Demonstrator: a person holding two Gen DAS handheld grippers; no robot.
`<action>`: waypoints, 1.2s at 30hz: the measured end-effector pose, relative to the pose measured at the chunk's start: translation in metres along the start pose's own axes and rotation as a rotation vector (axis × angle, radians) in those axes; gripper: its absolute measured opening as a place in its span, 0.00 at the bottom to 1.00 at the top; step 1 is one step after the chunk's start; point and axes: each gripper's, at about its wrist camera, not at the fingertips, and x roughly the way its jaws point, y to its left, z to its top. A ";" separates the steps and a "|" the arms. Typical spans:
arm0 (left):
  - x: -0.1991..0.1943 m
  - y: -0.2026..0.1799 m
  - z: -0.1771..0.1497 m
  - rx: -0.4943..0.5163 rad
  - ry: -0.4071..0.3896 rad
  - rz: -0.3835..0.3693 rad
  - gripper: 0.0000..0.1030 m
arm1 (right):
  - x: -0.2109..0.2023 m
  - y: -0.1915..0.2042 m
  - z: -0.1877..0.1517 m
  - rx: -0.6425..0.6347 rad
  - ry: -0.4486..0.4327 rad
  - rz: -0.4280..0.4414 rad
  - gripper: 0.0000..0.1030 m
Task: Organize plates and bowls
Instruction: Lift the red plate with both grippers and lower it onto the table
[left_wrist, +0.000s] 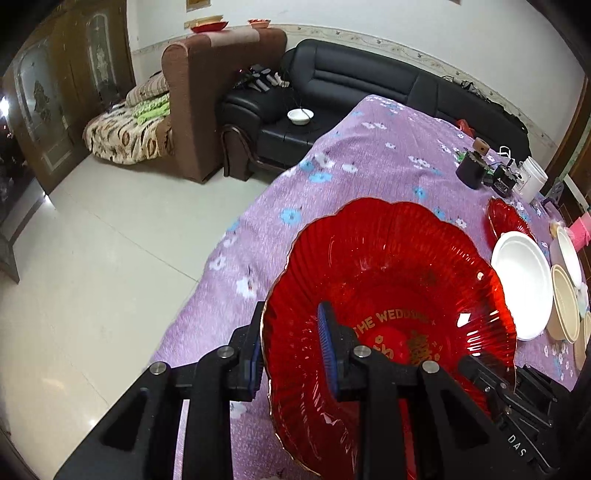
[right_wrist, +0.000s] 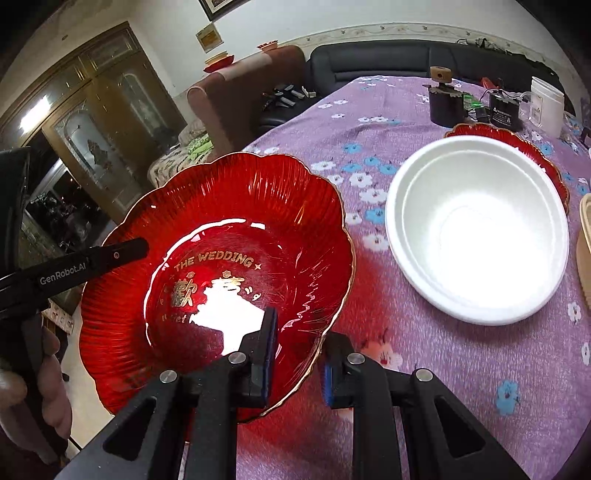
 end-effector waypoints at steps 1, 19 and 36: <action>0.002 0.001 -0.002 -0.006 0.003 -0.002 0.24 | 0.000 0.000 -0.001 -0.001 0.003 -0.001 0.21; 0.041 -0.013 0.007 -0.003 0.050 -0.024 0.25 | 0.003 -0.013 0.004 0.026 -0.029 -0.080 0.22; -0.001 0.003 -0.001 -0.010 -0.020 0.061 0.52 | 0.007 0.005 0.001 -0.004 0.002 -0.028 0.26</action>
